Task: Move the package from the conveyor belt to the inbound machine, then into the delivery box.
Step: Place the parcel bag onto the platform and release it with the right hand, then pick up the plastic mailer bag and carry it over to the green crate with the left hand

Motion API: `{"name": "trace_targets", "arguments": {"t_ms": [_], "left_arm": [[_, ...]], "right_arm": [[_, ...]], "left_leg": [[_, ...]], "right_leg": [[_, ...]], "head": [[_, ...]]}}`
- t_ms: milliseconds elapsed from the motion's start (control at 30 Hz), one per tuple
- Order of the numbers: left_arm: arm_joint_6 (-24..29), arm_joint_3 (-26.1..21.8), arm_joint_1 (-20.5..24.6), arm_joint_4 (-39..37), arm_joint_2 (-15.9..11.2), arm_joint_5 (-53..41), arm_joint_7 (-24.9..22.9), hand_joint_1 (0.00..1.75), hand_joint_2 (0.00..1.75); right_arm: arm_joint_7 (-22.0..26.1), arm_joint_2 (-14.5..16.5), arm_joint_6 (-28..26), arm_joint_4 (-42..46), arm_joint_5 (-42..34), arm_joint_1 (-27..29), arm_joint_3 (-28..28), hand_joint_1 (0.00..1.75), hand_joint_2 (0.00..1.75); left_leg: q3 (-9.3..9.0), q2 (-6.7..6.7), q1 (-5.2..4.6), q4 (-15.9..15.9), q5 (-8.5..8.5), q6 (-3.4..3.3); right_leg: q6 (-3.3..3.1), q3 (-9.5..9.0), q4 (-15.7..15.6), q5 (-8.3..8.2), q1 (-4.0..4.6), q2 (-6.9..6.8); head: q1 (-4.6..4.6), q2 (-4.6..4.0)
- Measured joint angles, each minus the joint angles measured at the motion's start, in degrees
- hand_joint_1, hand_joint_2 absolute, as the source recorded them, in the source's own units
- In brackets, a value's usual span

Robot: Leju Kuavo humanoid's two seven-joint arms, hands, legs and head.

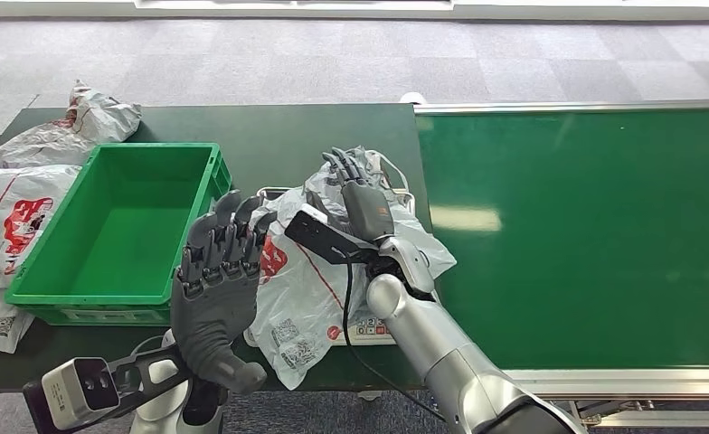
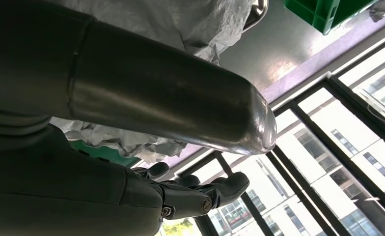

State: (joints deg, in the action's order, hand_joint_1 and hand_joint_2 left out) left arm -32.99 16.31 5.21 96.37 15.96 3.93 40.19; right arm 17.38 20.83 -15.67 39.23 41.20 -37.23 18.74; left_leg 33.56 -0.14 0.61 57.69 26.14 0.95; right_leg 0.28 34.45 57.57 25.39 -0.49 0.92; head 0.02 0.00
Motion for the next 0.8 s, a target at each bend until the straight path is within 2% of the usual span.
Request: {"name": "trace_targets", "arguments": {"t_ms": [433,567,600,667,733,800], "left_arm": [[0.0,0.0,0.0,-0.1,0.0,0.0,0.0,0.00,1.75],[0.6,0.0,0.1,-0.2,0.0,-0.6,-0.6,0.00,1.75],[2.2,0.0,0.7,-1.0,-0.2,-2.3,-2.1,0.00,1.75],[11.1,-0.4,4.5,-6.1,-1.1,-12.0,-9.2,0.00,1.75],[27.3,-1.8,9.0,-13.5,-2.6,-29.0,-16.0,0.00,1.75],[42.5,-3.1,11.5,-18.9,-3.5,-42.4,-16.6,0.00,1.75]], "right_arm": [[0.0,0.0,0.0,-0.1,0.0,0.0,-0.2,0.00,0.00],[0.6,-0.1,-0.5,0.0,-0.5,0.1,-0.3,0.00,1.75],[2.4,-0.1,-2.0,1.0,-1.8,1.1,-0.8,0.00,1.75],[10.5,-0.3,-10.1,10.4,-6.1,7.4,-3.7,0.00,1.75],[18.9,-0.1,-20.3,28.0,-8.0,15.3,-7.4,0.00,1.75],[21.5,0.0,-24.7,44.7,-7.9,19.0,-9.5,0.00,1.75]], "left_leg": [[0.00,0.00,0.00,0.0,0.00,0.00],[-0.03,0.02,0.00,0.0,0.00,0.00],[-0.05,-0.05,0.00,0.0,0.00,-0.01],[0.02,-0.70,-0.01,0.1,-0.09,-0.06],[0.30,-1.22,-0.05,0.1,-0.20,-0.05],[0.50,-0.97,-0.09,0.1,-0.24,0.00]], "right_leg": [[0.00,0.00,0.0,0.00,0.00,0.00],[0.00,0.06,0.0,0.00,0.00,0.01],[0.01,0.06,0.0,0.02,0.01,-0.05],[0.11,-0.13,0.0,0.16,0.01,-0.70],[0.09,-0.09,0.1,0.17,-0.06,-1.25],[-0.01,0.27,0.1,0.01,-0.11,-0.99]], "head": [[0.00,0.00],[-0.01,0.00],[-0.05,0.00],[0.06,0.00],[0.21,0.00],[0.17,0.00]]}}
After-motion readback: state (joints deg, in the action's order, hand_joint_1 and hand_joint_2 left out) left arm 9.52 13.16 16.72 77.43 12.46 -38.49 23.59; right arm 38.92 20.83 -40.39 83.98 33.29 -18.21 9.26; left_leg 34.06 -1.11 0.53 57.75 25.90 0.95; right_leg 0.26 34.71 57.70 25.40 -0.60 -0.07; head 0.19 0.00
